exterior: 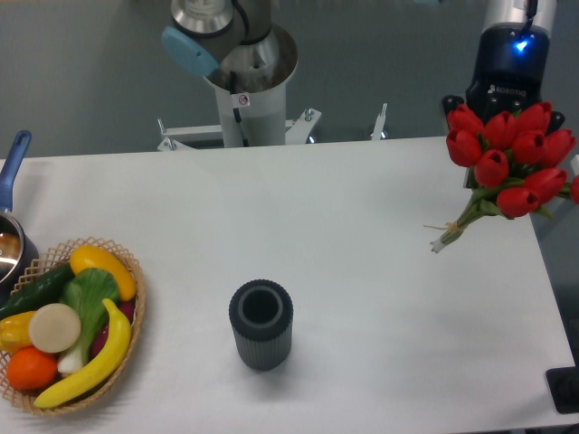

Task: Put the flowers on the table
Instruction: 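Hold the red tulip bunch in the gripper and lift it slightly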

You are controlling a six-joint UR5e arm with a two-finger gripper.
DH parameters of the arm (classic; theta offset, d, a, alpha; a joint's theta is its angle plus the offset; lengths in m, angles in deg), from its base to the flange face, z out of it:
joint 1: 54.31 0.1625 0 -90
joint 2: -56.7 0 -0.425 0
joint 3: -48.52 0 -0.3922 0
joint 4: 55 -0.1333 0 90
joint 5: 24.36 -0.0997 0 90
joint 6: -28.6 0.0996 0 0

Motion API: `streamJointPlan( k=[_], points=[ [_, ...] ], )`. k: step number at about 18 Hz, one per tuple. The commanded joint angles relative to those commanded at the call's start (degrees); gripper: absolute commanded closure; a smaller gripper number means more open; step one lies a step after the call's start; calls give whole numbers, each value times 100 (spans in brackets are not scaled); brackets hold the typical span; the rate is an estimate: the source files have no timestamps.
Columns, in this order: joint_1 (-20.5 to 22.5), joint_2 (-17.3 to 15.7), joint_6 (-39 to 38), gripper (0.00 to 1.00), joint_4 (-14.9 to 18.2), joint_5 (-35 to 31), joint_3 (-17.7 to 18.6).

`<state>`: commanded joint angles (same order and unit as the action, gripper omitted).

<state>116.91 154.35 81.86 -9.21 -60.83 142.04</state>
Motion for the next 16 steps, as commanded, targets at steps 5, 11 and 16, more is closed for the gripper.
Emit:
streamJointPlan(
  k=[5, 11, 16],
  points=[
    [-35, -53, 0, 59, 0, -325, 44],
    [-18, -272, -26, 59, 131, -657, 88],
    [-79, -501, 26, 59, 211, -1678, 254]
  ],
)
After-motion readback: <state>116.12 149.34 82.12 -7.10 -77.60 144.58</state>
